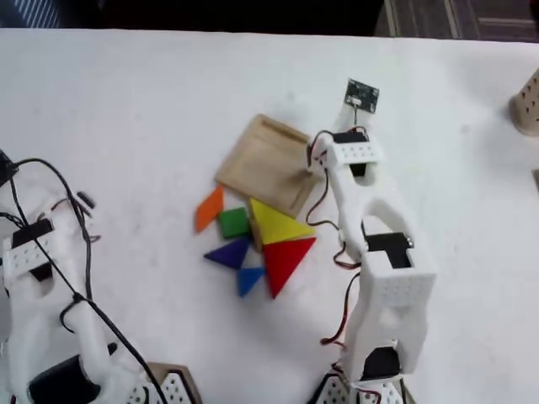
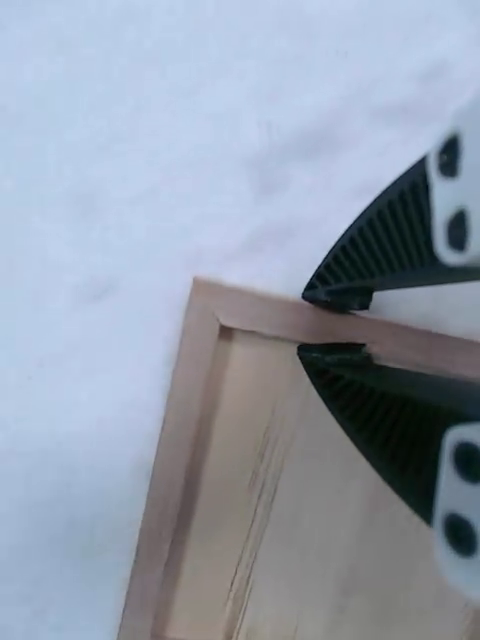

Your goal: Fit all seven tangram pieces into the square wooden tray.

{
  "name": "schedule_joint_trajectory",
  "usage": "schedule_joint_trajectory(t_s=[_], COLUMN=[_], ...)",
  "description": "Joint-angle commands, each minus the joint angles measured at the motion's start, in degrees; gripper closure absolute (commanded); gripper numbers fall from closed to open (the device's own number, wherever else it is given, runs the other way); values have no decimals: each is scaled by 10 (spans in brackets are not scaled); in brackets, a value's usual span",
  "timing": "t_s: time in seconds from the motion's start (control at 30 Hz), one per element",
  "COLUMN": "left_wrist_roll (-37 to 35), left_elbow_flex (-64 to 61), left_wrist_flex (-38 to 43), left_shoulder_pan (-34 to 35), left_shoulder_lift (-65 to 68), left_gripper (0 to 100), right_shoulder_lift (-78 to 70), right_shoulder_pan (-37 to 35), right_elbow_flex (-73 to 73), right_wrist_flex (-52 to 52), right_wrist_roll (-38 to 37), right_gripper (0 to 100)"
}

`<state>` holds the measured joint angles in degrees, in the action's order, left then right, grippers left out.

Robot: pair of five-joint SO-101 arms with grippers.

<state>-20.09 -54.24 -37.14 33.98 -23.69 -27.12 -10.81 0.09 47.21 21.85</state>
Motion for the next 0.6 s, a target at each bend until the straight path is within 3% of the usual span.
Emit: schedule_joint_trajectory(t_s=[0.0,0.23,0.4,0.57], left_wrist_roll=[8,8,10,48], left_elbow_flex=[6,6,6,6], left_wrist_flex=[-2,-2,-2,-2], left_shoulder_pan=[-12,-12,-12,-12], left_shoulder_lift=[0,0,0,0], left_gripper=[805,805,805,805], right_shoulder_lift=[77,131,135,148], right_shoulder_pan=[-22,-51,-51,-16], right_elbow_flex=[-42,-64,-91,-139], right_wrist_flex=[4,5,51,171], right_wrist_roll=[-14,45,46,-94], right_gripper=[982,982,982,982])
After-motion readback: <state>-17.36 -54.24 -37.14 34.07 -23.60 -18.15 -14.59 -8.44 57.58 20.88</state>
